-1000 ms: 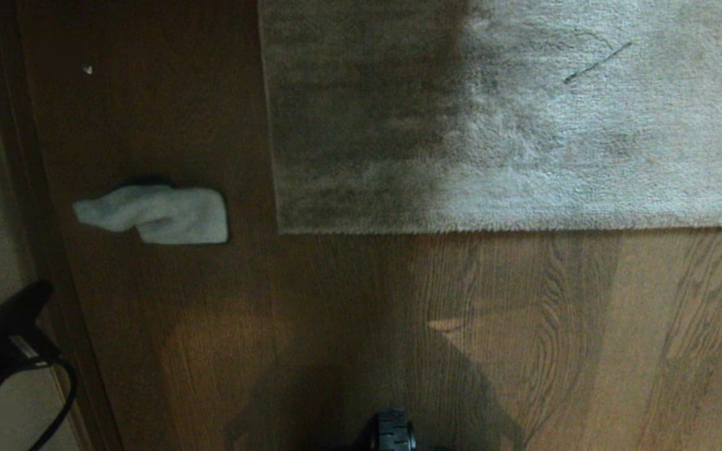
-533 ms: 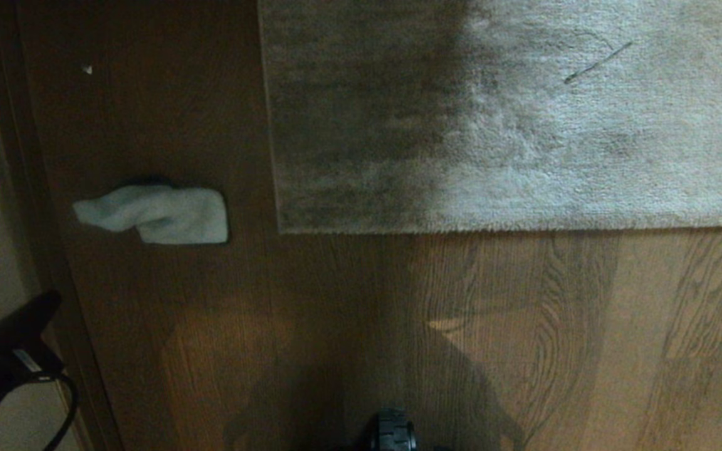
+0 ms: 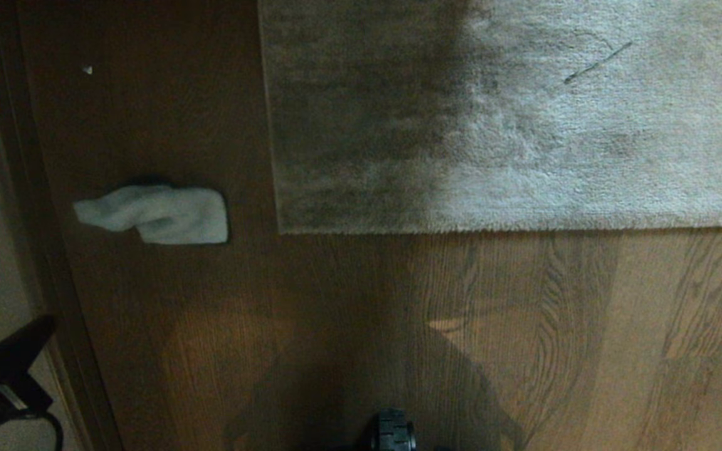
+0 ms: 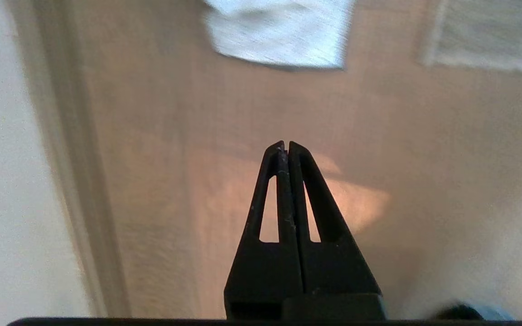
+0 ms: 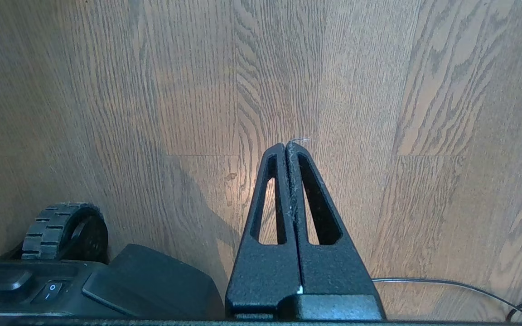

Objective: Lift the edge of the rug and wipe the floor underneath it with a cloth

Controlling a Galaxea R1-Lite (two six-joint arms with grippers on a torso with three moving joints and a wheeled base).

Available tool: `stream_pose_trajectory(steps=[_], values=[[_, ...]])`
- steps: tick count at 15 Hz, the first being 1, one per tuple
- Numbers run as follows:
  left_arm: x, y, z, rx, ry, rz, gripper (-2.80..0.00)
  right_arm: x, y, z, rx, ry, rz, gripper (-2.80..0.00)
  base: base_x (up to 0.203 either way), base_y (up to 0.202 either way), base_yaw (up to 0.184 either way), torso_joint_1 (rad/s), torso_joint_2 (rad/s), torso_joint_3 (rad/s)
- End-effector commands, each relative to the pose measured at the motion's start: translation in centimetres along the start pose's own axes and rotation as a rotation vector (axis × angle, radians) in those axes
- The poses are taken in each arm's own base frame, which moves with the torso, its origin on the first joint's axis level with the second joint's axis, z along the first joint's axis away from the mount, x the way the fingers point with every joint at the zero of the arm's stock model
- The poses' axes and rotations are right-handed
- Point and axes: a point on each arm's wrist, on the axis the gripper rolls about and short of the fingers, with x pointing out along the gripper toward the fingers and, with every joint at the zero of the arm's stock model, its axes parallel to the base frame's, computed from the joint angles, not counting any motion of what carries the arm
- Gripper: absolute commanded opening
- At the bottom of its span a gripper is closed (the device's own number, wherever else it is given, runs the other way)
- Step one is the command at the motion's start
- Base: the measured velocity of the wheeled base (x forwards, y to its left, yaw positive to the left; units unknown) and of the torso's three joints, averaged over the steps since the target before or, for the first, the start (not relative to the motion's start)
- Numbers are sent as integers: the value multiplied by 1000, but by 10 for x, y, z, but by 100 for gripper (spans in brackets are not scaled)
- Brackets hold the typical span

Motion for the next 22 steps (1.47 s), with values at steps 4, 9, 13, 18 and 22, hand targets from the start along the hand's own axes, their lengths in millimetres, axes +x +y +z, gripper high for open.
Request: stream_pose_trajectory(steps=[4, 9, 13, 18, 22], values=[[-35, -13, -6, 6, -13, -120, -280, 0, 0, 0, 0, 1, 0, -280, 0, 0, 0, 0, 0, 0], [-69, -12, -21, 12, -8, -184, -280, 0, 0, 0, 0, 1, 0, -280, 0, 0, 0, 0, 0, 0], [-88, -8, -37, 16, 5, -190, -280, 0, 0, 0, 0, 1, 0, -280, 0, 0, 0, 0, 0, 0], [-94, -6, -50, 53, 70, -175, -280, 0, 0, 0, -1, 1, 0, -280, 0, 0, 0, 0, 0, 0], [-95, -5, -57, 59, 137, -173, -280, 0, 0, 0, 0, 1, 0, -280, 0, 0, 0, 0, 0, 0]])
